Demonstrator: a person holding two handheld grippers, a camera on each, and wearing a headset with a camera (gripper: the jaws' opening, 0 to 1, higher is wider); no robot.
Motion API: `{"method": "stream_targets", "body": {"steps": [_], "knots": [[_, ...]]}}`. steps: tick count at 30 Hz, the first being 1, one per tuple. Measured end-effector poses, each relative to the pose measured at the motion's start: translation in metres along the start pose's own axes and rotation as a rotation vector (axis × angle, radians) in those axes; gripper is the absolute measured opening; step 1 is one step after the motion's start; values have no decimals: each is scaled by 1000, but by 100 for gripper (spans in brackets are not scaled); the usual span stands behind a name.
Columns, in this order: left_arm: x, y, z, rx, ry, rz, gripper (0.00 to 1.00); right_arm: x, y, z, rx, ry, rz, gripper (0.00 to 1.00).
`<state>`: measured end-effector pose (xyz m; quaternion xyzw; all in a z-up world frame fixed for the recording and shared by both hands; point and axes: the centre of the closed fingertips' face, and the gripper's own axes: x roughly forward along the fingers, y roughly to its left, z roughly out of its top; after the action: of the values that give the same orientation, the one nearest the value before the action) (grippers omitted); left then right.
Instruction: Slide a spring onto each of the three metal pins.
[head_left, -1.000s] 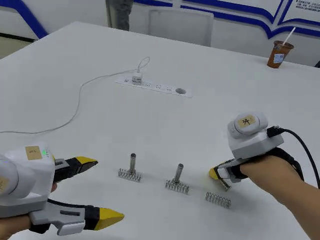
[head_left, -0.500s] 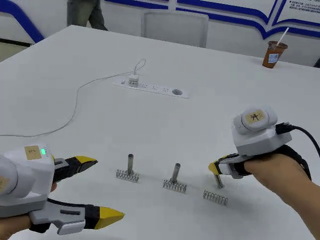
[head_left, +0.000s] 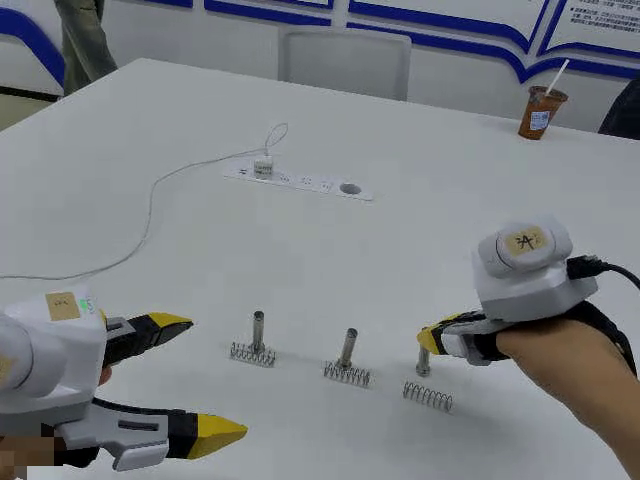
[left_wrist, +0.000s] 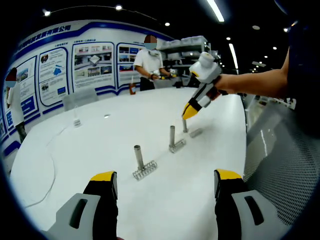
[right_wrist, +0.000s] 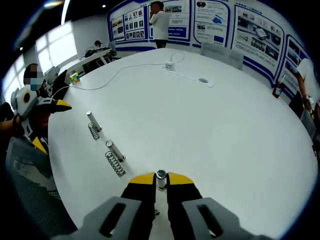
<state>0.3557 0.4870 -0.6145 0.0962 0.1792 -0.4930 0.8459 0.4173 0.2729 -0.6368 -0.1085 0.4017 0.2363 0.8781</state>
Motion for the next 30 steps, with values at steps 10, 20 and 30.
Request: {"method": "stream_targets", "body": {"steps": [10,20,30], "knots": [[0,-4,3,8,-3,-3,81,-5,2,-5,-4,6,2,9],[-2,-3,3,7,-3,3,81,-14,6,-11,-17,24,7,9],[0,-5,4,6,-5,-4,81,-13,7,-14,-20,38,12,9]]}}
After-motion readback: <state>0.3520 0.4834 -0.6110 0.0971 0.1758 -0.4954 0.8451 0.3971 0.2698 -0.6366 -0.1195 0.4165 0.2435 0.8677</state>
